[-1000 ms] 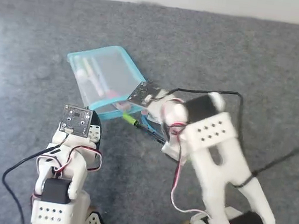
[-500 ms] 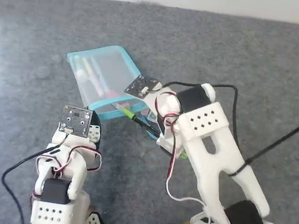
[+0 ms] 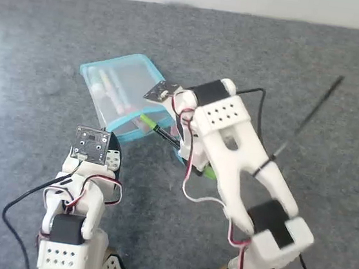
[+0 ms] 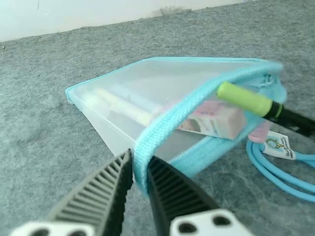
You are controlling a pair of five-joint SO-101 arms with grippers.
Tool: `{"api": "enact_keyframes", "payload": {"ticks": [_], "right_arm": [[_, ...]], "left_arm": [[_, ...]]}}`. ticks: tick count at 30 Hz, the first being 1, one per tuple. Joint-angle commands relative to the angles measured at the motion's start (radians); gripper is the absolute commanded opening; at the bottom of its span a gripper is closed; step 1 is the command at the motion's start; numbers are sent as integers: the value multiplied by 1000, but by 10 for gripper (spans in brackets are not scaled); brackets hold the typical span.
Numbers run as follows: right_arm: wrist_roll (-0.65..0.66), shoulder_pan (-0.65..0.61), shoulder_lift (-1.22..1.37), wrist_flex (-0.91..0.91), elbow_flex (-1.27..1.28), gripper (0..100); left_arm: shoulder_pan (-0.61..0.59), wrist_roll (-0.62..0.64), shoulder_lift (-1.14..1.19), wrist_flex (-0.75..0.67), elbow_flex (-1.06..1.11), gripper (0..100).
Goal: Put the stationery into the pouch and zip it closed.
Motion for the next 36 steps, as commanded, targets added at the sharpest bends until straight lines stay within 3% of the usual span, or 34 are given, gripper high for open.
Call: {"api": "enact_keyframes", "payload": {"ticks": [1,17,27,36], "right_arm": [[-20,-2,44,38,-106,8],[-14,102,107,39,-101,8],[15,193,231,-1,-175,8],[9,99,246,41,-252,8]], "left_arm": [[2,5,-2,-20,-12,12],[-9,5,-2,-15,-19,12],[-49,8,-2,58,-68,12],[-48,6,-2,58,-70,12]]}}
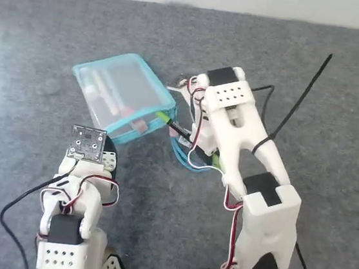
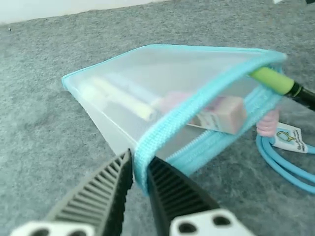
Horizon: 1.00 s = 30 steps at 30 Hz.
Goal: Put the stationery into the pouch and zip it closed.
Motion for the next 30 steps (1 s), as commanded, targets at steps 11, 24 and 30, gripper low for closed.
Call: {"api": "enact_keyframes", "payload": {"ticks": [11,24,30], "right_arm": [[14,-45,50,45,35,8],[6,101,-166,45,143,8],[-55,68,-309,44,163,8]], "left_arm": [[180,-157,-2,12,-4,12],[221,-180,-2,14,24,12],[259,-181,-2,18,31,12]]}}
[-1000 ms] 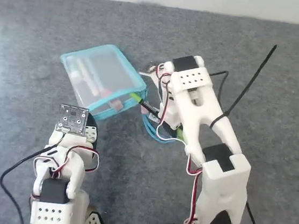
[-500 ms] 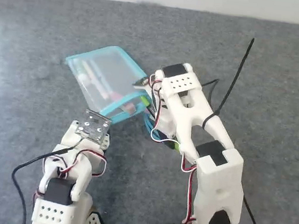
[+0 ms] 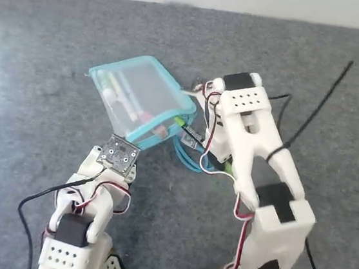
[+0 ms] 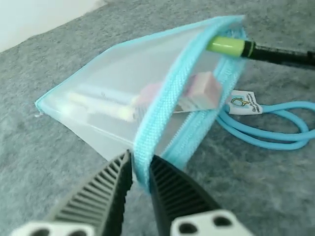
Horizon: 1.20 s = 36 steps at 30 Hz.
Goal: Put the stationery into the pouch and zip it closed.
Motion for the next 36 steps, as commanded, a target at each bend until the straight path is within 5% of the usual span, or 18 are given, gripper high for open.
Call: {"api": "enact_keyframes", "payload": {"ticks": [1,11,23,31,36], "right_arm": [[-52,-27,-154,44,-15,8],[-175,-174,-335,35,-84,8],[-311,-194,-101,-274,-66,15],[-322,-246,-93,-479,-72,193],[-342,-217,-317,-489,-64,209]], "left_arm": [[52,-20,-2,9,1,12],[52,-20,-2,9,1,12],[49,-11,-2,78,-67,12],[44,23,-2,112,-174,12],[-44,60,-2,84,-252,12]]}}
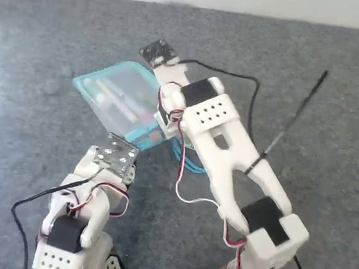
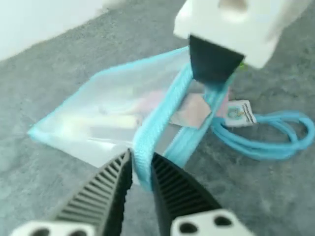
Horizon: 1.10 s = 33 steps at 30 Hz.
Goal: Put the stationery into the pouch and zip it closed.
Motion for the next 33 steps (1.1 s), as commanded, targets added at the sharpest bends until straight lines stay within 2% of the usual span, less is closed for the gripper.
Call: {"api": "enact_keyframes", "payload": {"ticks": [1,5,9,12,16,20,24,30,33], "right_arm": [[-8,27,-226,-41,-35,209],[64,-50,-321,-74,98,210],[86,-104,-340,-185,310,210],[81,-79,-364,-222,368,210],[57,-12,-452,-177,376,210],[63,51,-521,-194,473,209],[63,116,-570,-219,574,207],[69,45,-565,-312,664,206],[75,76,-581,-266,658,206]], "left_arm": [[-38,48,2,-32,-84,12],[-40,51,-2,-69,-41,12],[-48,91,-2,-64,-42,12],[-41,109,-2,-61,-54,12],[-61,163,-2,-31,-114,12],[-51,167,0,-66,-38,12],[-55,169,-2,-64,-56,12],[0,167,-2,-66,-33,12],[-107,172,-2,-68,-101,12]]}}
